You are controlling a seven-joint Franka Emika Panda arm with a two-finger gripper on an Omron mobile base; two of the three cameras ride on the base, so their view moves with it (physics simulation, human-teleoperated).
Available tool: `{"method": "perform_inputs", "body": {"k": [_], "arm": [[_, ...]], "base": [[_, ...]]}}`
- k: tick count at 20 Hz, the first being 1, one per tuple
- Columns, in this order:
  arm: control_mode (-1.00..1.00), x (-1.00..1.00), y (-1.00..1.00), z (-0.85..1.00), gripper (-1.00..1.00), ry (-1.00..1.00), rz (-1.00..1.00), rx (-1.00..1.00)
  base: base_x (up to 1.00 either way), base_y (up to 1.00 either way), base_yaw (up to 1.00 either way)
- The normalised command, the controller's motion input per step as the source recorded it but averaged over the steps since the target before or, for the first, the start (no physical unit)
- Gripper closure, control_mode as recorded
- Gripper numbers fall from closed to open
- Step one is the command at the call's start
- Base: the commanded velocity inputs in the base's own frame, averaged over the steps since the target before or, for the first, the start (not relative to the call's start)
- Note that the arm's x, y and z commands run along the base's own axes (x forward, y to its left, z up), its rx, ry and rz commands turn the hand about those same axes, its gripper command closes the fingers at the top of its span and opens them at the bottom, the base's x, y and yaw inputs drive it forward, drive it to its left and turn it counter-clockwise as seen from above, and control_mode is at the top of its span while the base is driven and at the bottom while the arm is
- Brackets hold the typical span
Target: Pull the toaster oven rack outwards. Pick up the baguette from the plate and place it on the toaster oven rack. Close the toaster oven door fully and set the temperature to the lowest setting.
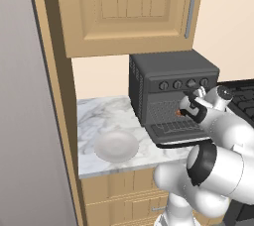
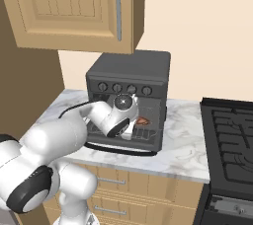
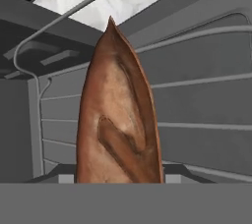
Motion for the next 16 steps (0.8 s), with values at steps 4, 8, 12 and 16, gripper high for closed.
{"method": "perform_inputs", "body": {"k": [4,8,12,16], "arm": [[-1.0,0.0,-0.08,0.0,-1.0,-0.09,0.0,0.03],[-1.0,-0.03,-0.17,0.0,-1.0,-0.14,-0.01,0.07],[-1.0,-0.06,-0.25,0.08,-1.0,-0.14,-0.01,0.11],[-1.0,0.0,-0.06,0.14,-1.0,-0.08,0.0,0.09]], "base": [[0.0,0.0,0.0],[0.0,0.0,0.0],[0.0,0.0,0.0],[0.0,0.0,0.0]]}}
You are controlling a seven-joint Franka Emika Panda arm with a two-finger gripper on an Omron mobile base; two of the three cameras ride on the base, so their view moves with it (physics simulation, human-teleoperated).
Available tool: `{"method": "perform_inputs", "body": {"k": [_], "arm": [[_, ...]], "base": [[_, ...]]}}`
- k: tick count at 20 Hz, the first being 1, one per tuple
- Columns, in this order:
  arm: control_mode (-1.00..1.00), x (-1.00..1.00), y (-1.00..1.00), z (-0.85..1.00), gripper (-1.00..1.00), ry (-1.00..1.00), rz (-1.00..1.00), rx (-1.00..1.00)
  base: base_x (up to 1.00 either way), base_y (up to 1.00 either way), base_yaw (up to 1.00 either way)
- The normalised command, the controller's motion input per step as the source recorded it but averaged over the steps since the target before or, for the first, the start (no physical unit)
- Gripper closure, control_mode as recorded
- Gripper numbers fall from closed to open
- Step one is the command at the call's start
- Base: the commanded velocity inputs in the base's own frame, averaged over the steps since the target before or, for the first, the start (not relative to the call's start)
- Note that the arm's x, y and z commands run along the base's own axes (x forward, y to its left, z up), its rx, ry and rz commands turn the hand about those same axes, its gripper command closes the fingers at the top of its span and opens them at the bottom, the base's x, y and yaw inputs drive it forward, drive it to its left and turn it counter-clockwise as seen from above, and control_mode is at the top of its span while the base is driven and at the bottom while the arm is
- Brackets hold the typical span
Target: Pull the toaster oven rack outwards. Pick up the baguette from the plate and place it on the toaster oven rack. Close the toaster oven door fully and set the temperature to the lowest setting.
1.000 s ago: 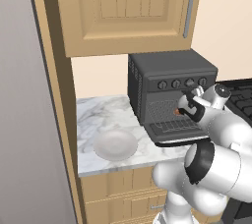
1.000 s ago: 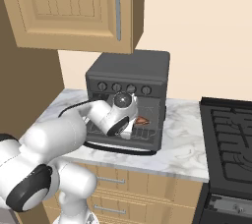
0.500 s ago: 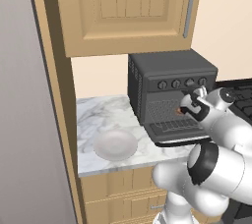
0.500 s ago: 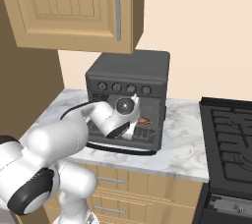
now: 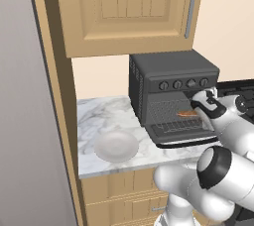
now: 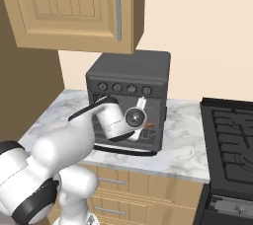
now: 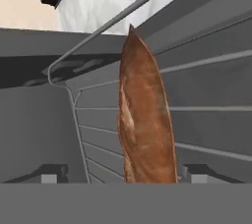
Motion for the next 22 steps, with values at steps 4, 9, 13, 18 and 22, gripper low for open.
{"method": "perform_inputs", "body": {"k": [4,9,13,18,22], "arm": [[-1.0,0.0,0.0,0.28,-1.0,-0.05,0.0,0.09],[-1.0,-0.06,-0.05,0.77,-1.0,-0.01,0.0,0.12],[-1.0,-0.17,-0.08,0.86,-1.0,0.14,0.0,0.03],[-1.0,-0.28,-0.01,0.58,-1.0,0.33,0.03,-0.05],[-1.0,-0.44,0.0,0.06,-1.0,0.31,0.04,-0.22]], "base": [[0.0,0.0,0.0],[0.0,0.0,0.0],[0.0,0.0,0.0],[0.0,0.0,0.0],[0.0,0.0,0.0]]}}
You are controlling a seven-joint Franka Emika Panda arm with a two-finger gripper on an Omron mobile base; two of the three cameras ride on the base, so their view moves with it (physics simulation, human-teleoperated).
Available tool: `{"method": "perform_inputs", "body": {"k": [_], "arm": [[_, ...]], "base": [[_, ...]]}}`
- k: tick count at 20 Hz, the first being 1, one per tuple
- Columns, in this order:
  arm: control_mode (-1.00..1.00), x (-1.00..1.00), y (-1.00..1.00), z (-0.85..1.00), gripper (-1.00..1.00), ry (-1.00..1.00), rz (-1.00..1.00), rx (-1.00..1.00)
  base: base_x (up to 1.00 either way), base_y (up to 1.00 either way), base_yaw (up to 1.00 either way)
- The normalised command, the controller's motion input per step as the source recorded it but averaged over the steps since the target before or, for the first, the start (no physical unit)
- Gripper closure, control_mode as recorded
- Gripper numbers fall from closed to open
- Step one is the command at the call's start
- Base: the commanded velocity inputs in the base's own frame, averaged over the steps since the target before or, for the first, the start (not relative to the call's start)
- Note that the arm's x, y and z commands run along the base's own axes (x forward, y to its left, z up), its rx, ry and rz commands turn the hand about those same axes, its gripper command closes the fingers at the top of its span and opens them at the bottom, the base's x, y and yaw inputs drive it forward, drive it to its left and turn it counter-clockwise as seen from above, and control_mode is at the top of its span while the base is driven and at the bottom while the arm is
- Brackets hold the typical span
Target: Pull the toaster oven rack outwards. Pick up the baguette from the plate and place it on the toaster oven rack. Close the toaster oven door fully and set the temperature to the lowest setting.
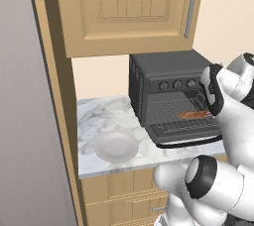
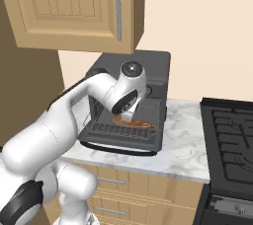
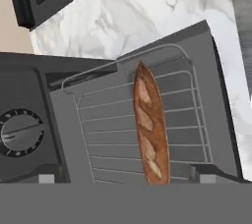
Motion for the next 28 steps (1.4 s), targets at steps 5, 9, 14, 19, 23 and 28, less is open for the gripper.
{"method": "perform_inputs", "body": {"k": [5,9,14,19,23,28], "arm": [[-1.0,-0.63,0.0,0.0,-1.0,0.1,0.35,-0.11],[-1.0,-0.6,0.0,-0.06,-1.0,-0.04,0.53,0.0],[-1.0,-0.65,0.0,-0.1,-1.0,-0.33,0.32,0.06],[-1.0,-0.24,0.28,0.0,-1.0,-0.07,0.15,-0.09],[-1.0,0.0,0.82,0.02,-1.0,0.14,0.0,-0.3],[-1.0,0.0,0.58,0.06,-1.0,0.19,0.06,-0.31]], "base": [[0.0,0.0,0.0],[0.0,0.0,0.0],[0.0,0.0,0.0],[0.0,0.0,0.0],[0.0,0.0,0.0],[0.0,0.0,0.0]]}}
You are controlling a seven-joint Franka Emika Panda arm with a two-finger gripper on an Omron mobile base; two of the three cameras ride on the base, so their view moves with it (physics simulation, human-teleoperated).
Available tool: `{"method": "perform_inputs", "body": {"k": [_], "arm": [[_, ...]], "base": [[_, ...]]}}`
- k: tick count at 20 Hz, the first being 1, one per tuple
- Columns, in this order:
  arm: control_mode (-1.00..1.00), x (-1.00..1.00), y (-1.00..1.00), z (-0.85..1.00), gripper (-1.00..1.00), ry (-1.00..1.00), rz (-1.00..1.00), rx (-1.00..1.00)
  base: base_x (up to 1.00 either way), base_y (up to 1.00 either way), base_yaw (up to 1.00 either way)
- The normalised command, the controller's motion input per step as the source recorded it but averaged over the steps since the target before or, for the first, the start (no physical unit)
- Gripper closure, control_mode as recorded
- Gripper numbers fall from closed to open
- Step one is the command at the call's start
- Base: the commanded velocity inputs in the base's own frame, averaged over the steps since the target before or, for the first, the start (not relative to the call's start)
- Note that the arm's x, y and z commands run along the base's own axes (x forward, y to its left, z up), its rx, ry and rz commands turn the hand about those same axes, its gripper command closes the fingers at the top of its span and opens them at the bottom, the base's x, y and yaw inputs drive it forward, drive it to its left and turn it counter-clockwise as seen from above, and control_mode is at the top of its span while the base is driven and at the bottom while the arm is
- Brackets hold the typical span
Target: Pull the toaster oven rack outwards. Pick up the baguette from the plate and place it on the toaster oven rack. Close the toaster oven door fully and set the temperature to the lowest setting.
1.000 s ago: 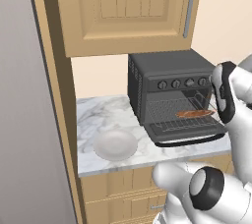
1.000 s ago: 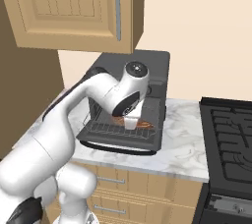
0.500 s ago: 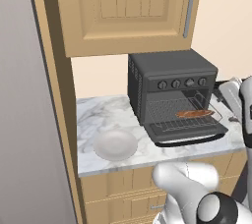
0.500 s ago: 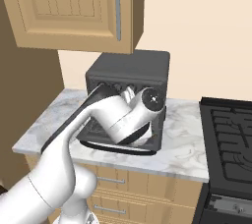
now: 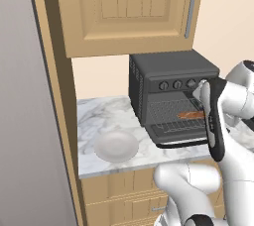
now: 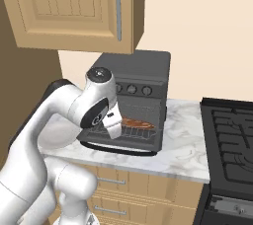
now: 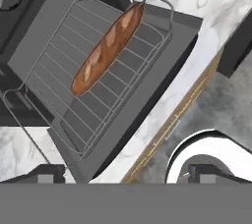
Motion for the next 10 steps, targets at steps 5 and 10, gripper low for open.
{"method": "perform_inputs", "body": {"k": [5,10], "arm": [[-1.0,-0.01,0.22,0.0,-1.0,0.05,0.36,-0.21],[-1.0,0.0,0.12,0.0,-1.0,0.0,0.32,-0.15]], "base": [[0.0,0.0,0.0],[0.0,0.0,0.0]]}}
